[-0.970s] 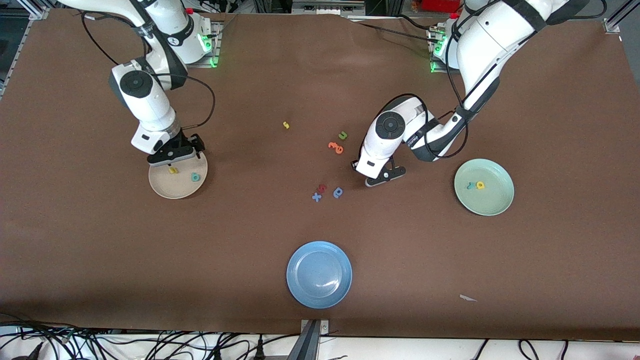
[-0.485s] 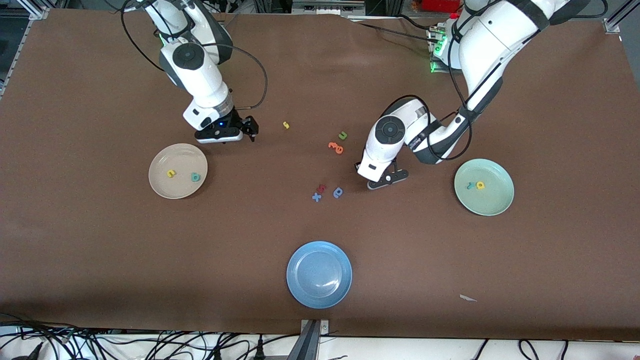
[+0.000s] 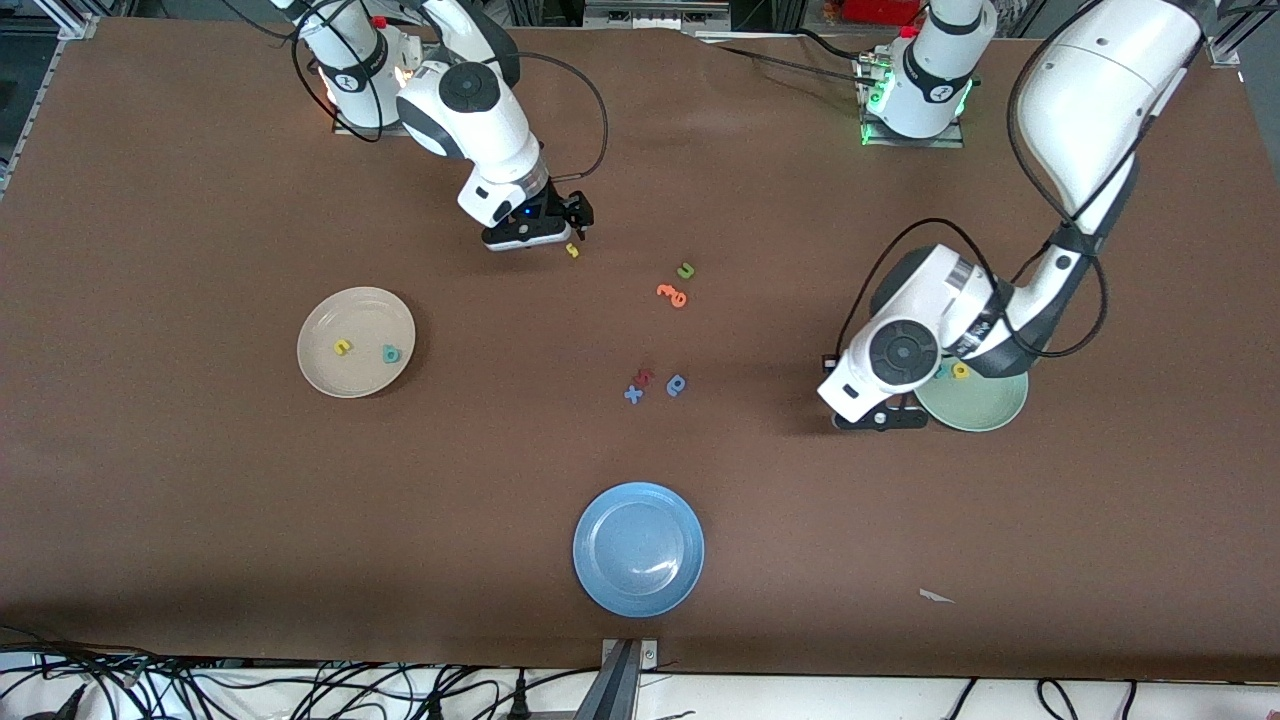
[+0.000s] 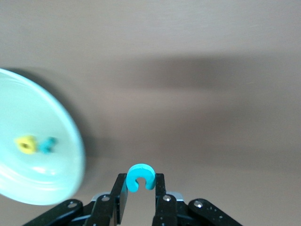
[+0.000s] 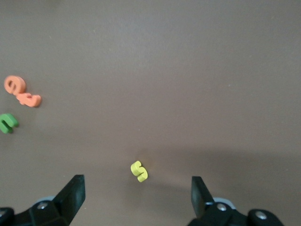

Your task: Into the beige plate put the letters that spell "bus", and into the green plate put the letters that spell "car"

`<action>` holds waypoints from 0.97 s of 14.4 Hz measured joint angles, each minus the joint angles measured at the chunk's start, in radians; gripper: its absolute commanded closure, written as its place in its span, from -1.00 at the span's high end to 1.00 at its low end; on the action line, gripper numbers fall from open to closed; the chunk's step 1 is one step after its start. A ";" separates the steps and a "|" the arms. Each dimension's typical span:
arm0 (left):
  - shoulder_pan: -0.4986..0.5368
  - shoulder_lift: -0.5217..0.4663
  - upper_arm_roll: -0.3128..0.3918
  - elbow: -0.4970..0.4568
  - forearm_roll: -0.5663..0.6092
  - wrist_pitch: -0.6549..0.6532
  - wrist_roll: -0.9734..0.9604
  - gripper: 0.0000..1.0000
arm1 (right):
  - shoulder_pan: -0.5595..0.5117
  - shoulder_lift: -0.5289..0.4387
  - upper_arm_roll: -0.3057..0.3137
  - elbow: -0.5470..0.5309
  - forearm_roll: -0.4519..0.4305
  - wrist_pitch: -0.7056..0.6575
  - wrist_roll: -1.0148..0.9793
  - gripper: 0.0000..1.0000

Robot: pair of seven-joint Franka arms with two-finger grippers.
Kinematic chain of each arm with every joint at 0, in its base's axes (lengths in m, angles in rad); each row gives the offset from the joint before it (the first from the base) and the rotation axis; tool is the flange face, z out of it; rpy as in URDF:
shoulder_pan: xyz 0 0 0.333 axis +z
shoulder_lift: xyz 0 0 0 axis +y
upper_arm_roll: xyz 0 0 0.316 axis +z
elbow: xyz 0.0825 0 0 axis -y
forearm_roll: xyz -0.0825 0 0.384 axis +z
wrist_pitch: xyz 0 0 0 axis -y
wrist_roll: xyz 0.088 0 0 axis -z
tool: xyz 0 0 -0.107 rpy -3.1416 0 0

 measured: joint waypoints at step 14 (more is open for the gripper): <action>0.168 0.002 0.016 0.095 0.035 -0.054 0.448 1.00 | 0.169 0.163 -0.187 0.060 -0.438 0.044 0.351 0.86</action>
